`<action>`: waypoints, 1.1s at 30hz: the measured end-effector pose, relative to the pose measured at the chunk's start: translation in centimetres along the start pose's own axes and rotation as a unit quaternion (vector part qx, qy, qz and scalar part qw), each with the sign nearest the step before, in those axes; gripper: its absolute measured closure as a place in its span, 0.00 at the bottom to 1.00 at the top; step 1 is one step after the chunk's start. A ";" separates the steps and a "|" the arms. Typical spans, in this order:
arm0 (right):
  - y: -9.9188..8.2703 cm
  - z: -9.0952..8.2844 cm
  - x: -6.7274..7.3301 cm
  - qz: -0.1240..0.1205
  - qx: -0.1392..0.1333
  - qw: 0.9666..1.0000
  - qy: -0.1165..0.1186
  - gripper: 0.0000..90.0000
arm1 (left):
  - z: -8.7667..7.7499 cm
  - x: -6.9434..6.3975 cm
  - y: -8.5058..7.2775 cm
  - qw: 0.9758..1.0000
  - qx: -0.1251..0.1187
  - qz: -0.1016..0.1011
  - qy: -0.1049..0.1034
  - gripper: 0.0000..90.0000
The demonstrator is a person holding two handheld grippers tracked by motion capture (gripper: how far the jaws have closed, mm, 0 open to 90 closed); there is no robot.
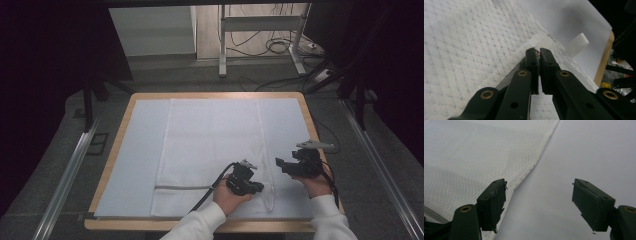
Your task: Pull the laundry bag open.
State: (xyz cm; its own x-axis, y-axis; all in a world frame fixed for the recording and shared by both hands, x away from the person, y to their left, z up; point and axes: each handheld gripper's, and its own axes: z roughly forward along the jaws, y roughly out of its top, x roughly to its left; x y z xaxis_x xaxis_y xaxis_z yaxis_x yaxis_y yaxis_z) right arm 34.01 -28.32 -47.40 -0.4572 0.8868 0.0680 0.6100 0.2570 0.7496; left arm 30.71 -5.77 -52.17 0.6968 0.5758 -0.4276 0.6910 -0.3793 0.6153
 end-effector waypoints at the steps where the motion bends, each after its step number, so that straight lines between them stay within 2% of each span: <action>1: 0.0 0.0 0.0 0.001 -0.001 1.000 0.000 0.29 | -0.2 0.0 0.0 1.000 -0.002 0.002 -0.002 0.97; 10: 0.0 -0.3 -0.5 0.008 -0.003 1.000 -0.005 0.29 | -2.3 0.6 0.2 1.000 -0.019 0.003 0.001 0.97; 19: -0.1 -0.3 -0.3 0.009 0.001 1.000 -0.002 0.29 | -4.0 1.2 0.1 0.999 -0.031 0.003 0.008 0.97; 28: 0.2 -0.5 -0.1 0.029 0.006 0.999 0.027 0.27 | -5.3 1.7 -0.3 0.999 -0.038 0.004 0.009 0.97; 33: 0.5 -0.4 0.7 0.040 0.018 0.998 0.046 0.25 | -5.7 2.1 -0.7 0.999 -0.041 0.003 0.011 0.97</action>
State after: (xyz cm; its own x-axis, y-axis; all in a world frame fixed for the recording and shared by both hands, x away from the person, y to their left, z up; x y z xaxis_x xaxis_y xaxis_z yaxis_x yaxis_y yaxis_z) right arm 33.72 -27.76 -46.72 -0.4630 0.8663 0.1873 0.6691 0.2030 0.7149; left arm 30.59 -0.19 -49.70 0.6961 0.5898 -0.4093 0.6678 -0.3227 0.6707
